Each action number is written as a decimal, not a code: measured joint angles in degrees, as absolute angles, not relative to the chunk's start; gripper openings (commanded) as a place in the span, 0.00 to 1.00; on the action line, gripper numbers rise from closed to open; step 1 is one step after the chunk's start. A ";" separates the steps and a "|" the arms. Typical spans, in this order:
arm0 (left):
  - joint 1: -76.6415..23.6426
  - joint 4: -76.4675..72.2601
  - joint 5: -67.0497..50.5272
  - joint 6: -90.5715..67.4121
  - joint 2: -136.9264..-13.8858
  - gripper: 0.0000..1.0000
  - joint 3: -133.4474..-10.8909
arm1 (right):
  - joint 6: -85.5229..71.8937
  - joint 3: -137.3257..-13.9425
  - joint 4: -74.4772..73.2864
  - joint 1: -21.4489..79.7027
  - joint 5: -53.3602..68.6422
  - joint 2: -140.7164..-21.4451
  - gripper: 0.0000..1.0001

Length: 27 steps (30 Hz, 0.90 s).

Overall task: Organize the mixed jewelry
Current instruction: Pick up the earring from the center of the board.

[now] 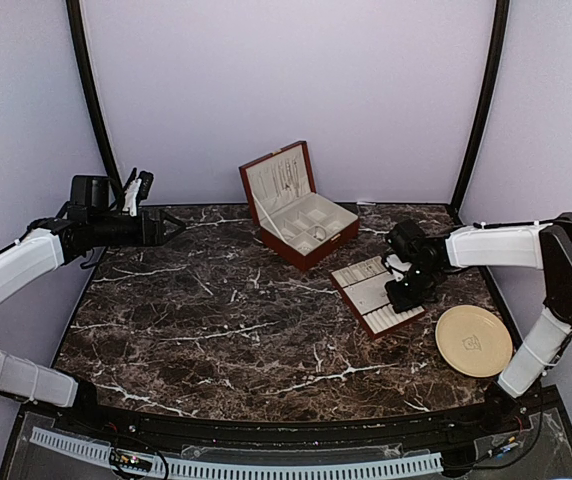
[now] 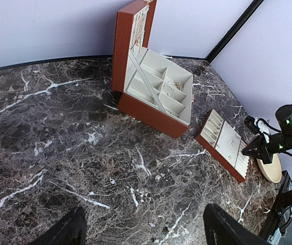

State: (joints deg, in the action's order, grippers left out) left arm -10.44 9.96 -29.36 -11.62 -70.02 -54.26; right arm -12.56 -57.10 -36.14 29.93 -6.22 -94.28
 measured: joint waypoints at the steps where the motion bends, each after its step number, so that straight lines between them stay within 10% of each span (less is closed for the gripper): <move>1: -10.44 9.96 -29.36 -11.62 -70.02 0.81 -54.26 | -12.60 -57.10 -36.21 29.93 -6.26 -94.26 0.07; 27: -10.44 9.96 -29.36 -11.64 -70.02 0.81 -54.17 | -14.26 -57.74 -38.81 27.97 -8.27 -92.29 0.02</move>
